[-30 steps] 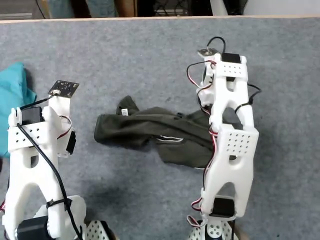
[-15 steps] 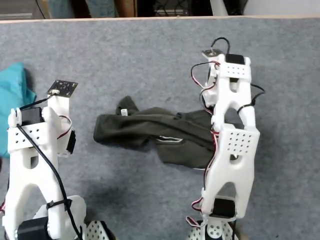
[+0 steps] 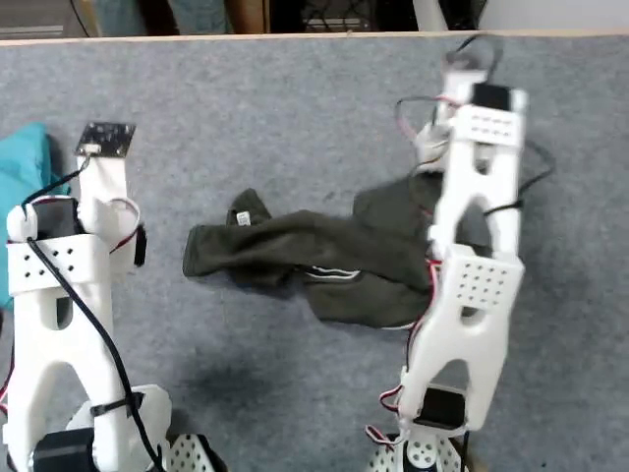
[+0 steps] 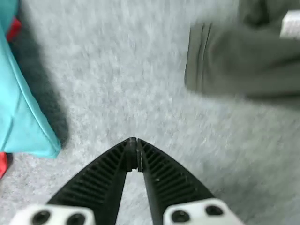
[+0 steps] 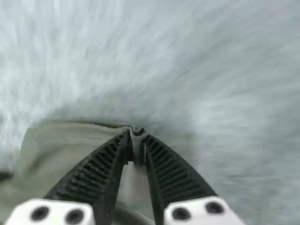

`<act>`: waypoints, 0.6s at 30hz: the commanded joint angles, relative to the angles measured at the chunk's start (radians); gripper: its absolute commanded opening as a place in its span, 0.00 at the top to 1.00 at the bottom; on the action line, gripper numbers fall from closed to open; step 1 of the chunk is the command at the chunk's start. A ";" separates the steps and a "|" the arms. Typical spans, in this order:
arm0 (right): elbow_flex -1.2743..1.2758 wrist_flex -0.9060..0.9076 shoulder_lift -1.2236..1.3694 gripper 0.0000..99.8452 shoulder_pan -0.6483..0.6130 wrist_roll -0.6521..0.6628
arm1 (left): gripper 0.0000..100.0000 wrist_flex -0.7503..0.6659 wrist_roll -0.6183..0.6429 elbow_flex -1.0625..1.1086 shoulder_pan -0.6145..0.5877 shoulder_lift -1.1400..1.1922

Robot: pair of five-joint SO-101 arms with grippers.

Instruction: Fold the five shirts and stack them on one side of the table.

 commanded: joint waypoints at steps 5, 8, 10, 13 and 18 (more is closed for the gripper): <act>-0.268 -0.049 -0.030 0.99 0.247 0.052 | 0.97 -0.107 0.198 -0.188 0.183 0.097; -0.326 -0.084 0.010 0.99 0.333 0.103 | 0.97 -0.109 0.253 -0.334 0.259 0.247; -0.352 -0.107 0.041 0.99 0.371 0.141 | 0.97 -0.103 0.279 -0.460 0.311 0.368; -0.381 -0.117 0.091 0.99 0.419 0.222 | 0.97 -0.103 0.328 -0.676 0.377 0.559; -0.390 -0.038 0.159 0.99 0.460 0.554 | 0.97 -0.101 0.463 -1.106 0.481 0.901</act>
